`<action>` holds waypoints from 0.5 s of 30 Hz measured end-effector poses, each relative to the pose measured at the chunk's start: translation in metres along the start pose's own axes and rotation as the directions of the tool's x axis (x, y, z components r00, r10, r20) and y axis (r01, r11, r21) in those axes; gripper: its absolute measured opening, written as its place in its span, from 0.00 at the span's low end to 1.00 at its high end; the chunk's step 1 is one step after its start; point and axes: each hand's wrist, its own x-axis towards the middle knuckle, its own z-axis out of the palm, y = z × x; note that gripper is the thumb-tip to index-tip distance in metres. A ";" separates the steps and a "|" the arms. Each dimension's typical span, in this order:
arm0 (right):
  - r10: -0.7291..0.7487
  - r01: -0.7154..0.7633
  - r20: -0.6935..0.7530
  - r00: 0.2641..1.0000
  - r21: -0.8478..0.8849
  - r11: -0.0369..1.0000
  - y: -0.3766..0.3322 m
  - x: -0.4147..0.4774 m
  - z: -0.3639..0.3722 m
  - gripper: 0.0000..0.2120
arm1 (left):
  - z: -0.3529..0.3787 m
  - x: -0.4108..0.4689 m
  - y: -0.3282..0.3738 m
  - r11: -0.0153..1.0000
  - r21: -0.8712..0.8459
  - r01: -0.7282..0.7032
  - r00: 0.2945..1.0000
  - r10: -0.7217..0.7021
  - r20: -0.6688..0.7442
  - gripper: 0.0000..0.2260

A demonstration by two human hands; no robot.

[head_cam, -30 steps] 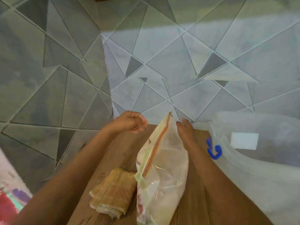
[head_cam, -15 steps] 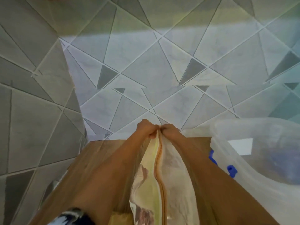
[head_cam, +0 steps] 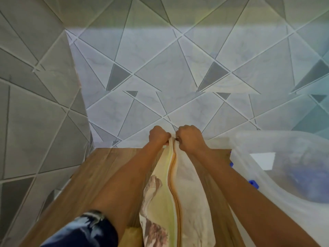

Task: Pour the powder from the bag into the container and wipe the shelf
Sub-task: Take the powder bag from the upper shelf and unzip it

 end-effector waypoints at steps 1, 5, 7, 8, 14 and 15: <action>-0.059 0.060 0.062 0.996 -0.011 0.998 -0.004 -0.006 -0.012 0.07 | 0.000 -0.002 -0.002 1.000 0.017 -0.006 1.000 0.006 -0.019 0.15; -0.230 0.168 0.309 0.923 0.215 0.962 -0.011 -0.044 -0.058 0.07 | -0.006 -0.017 -0.001 0.999 0.036 -0.040 0.999 0.040 0.020 0.15; -0.237 0.146 0.328 0.914 0.279 0.949 -0.005 -0.058 -0.066 0.08 | -0.015 -0.034 0.003 0.996 0.072 -0.044 0.991 0.035 0.127 0.23; -0.212 0.118 0.322 0.923 0.289 0.950 -0.003 -0.063 -0.066 0.07 | -0.020 -0.045 0.004 0.993 0.114 -0.018 0.980 -0.005 0.200 0.27; -0.148 0.091 0.277 0.949 0.209 0.974 -0.018 -0.085 -0.064 0.10 | -0.040 -0.102 0.003 0.949 0.307 -0.070 0.842 -0.109 0.529 0.21; -0.158 0.109 0.280 0.947 0.185 0.977 -0.022 -0.088 -0.065 0.08 | -0.042 -0.105 0.002 0.944 0.312 -0.113 0.849 -0.071 0.523 0.20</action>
